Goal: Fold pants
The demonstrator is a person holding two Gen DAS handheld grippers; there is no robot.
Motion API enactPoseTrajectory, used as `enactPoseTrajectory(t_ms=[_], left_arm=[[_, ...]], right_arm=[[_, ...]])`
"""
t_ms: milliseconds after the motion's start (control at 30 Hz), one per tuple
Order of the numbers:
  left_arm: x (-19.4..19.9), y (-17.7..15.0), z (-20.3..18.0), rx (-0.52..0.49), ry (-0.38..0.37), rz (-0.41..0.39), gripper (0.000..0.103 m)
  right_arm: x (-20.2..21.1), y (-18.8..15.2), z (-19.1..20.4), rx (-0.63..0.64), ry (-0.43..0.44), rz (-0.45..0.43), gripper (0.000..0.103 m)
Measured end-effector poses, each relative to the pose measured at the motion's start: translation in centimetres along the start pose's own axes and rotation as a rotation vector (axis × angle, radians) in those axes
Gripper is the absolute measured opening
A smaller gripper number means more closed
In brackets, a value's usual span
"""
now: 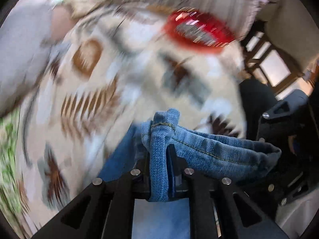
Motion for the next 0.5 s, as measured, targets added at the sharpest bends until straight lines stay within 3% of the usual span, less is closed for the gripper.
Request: enactPoseTrajectory(t_ms=[33, 67, 133, 167, 200, 233, 267, 333, 500], left_arm=[[-0.9, -1.0, 1.0, 0.036, 0.013, 0.027, 0.025], [-1.1, -1.6, 1.6, 0.059, 0.036, 0.039, 0.042], [-0.3, -3.8, 3.5, 0.15, 0.082, 0.019, 0.064], [0.8, -4.9, 4.3, 0.2, 0.088, -0.005, 0.067], [1.6, -5.6, 4.7, 0.224, 0.102, -0.015, 0.067], [2.9, -6.8, 5.0, 0.244, 0.127, -0.022, 0.067], [4.1, -7.8, 5.1, 0.255, 0.15, -0.023, 0.068], [6.8, -10.4, 5.1, 0.282, 0.208, -0.008, 0.068], [13.6, -15.6, 3.6, 0.337, 0.321, 0.011, 0.072]], right_arm=[[-1.2, -0.1, 0.1, 0.0, 0.004, 0.017, 0.025], [-2.8, -0.2, 0.2, -0.006, 0.021, 0.044, 0.025], [-4.9, -0.7, -0.4, -0.034, 0.039, 0.088, 0.029], [-5.9, -0.9, -0.2, -0.031, 0.053, 0.107, 0.033], [-6.6, -1.0, 0.1, -0.024, 0.054, 0.125, 0.035], [-6.7, -1.0, 0.5, -0.008, 0.045, 0.128, 0.043], [-6.5, -1.0, 0.8, 0.005, 0.054, 0.126, 0.059], [-6.2, -0.6, 1.8, 0.014, 0.094, 0.116, 0.069], [-3.6, 1.0, 4.0, 0.065, 0.179, 0.05, 0.07]])
Point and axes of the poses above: each gripper's, at about its wrist camera, not at the fingertips, and x roughly against the way its jaws point, z to its left, y to its top, the point moved 2 cm from there along -x, roughly the way its jaws point, and after that the axes turned 3 degrees about y, right-handed, at the moved point
